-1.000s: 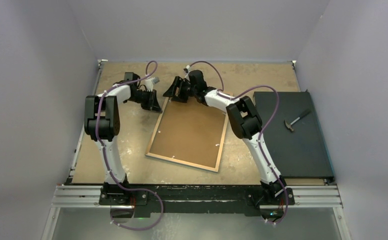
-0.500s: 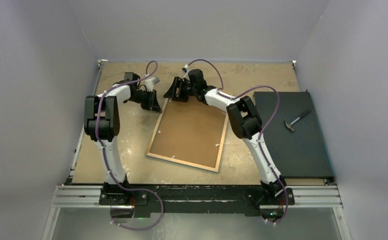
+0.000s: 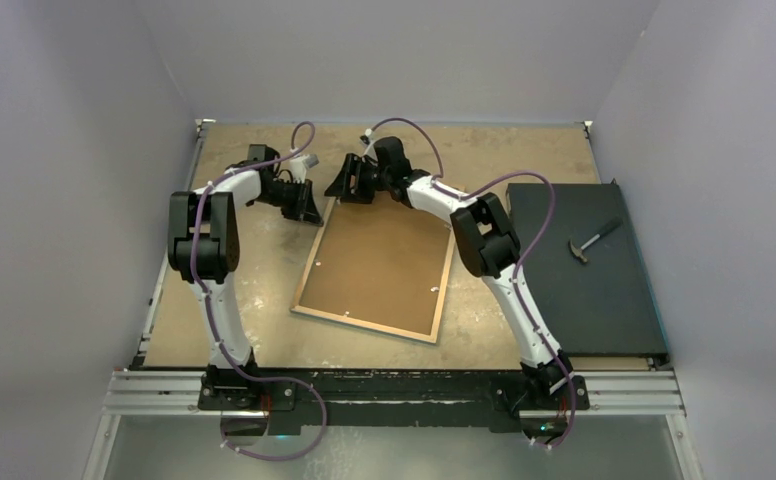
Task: Put the photo into the frame
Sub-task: Install the photo frame at the center of the board.
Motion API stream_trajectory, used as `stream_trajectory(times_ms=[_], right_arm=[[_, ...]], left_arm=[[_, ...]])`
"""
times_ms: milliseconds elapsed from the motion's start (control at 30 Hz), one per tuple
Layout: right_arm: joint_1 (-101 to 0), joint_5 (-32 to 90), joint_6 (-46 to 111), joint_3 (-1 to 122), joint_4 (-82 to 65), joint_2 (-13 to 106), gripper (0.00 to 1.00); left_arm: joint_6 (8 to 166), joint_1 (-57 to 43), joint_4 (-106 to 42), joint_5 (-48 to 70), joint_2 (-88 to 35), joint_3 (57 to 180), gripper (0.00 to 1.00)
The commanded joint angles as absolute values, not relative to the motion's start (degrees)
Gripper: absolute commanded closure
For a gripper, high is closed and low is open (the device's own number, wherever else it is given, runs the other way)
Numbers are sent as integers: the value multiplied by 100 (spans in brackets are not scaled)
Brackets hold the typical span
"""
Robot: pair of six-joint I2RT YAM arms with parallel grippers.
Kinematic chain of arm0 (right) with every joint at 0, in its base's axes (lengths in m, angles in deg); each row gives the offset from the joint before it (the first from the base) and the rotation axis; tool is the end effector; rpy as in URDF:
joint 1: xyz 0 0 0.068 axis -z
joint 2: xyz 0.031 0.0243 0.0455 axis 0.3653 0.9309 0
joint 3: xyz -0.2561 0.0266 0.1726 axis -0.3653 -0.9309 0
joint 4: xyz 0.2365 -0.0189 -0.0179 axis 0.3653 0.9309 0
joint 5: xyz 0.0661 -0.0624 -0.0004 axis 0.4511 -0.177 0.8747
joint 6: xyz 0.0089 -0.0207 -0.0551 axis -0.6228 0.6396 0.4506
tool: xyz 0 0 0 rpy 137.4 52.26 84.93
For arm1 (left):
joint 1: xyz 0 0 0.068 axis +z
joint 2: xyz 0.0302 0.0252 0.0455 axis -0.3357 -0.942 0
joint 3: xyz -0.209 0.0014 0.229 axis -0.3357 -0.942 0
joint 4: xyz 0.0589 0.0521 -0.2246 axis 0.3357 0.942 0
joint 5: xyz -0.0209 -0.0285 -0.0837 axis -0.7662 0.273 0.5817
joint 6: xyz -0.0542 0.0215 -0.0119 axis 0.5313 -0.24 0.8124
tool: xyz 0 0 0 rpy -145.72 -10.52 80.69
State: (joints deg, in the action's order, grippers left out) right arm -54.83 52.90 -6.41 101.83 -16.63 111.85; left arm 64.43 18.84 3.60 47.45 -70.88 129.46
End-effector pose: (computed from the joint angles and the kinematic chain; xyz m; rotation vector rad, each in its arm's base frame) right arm 0.4849 0.3470 0.1801 -0.1736 2.1857 1.3840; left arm 0.4176 -0.0363 0.1913 0.4453 2.5306 -1.0105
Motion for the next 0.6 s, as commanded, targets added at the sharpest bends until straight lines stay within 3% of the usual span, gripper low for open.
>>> stream_trajectory(times_ms=[0,567], right_arm=[[-5746,5672,-517,10382,-1518,11406,36],[-5890,6436,569,11100,-897,11691,37]], left_arm=[[6272,1770,483,4578,-7070,12793,95],[6125,1776,659,4613,-7029,12794,95]])
